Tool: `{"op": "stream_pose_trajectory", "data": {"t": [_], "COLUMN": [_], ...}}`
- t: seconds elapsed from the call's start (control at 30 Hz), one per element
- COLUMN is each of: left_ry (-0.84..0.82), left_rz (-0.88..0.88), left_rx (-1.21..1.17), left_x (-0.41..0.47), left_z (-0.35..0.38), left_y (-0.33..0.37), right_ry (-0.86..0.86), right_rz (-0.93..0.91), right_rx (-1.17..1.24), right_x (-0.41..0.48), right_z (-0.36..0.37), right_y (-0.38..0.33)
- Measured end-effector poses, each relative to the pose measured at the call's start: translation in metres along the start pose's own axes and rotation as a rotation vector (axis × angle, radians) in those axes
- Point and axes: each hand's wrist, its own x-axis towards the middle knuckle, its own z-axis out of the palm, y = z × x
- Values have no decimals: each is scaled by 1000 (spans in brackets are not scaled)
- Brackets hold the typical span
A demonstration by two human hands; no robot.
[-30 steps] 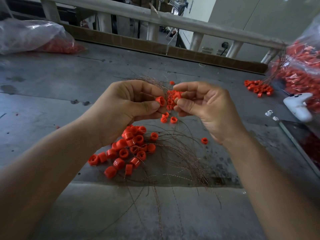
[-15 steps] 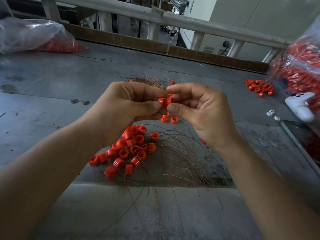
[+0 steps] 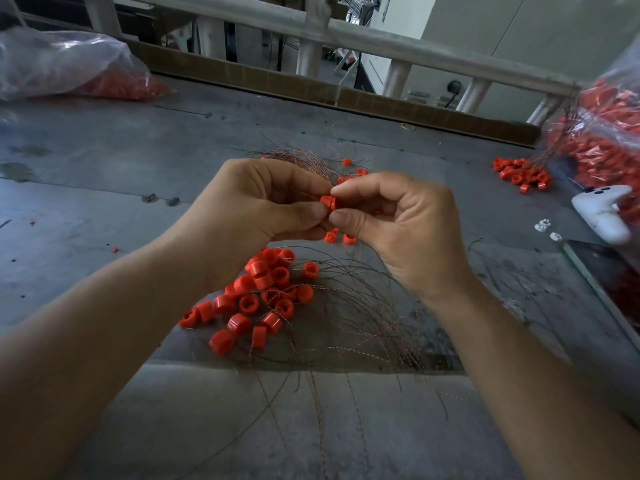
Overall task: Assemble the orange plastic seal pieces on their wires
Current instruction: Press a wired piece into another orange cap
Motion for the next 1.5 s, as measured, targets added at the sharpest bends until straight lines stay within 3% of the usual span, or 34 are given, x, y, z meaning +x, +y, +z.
{"op": "stream_pose_trajectory", "data": {"t": [0.43,0.83,1.17,1.33,1.5], "left_ry": [-2,-106,-152,-235,-255], "left_rz": [-18,-141,-156,-201,-231], "left_rx": [-6,-88,-117,-157,-200], "left_x": [-2,-3,-2,-3,-2], "left_z": [2,2,1,-3,-4], "left_y": [-2,-2,-1,0,0], "right_ry": [10,-4,-51,-157,-297], "right_rz": [-11,-97,-102,-61,-58], "right_rx": [-7,-104,-36,3,-141], "right_x": [-3,-5,-2,-2,-1], "right_z": [-2,-8,-10,-9,-12], "right_y": [2,-1,3,3,1]}}
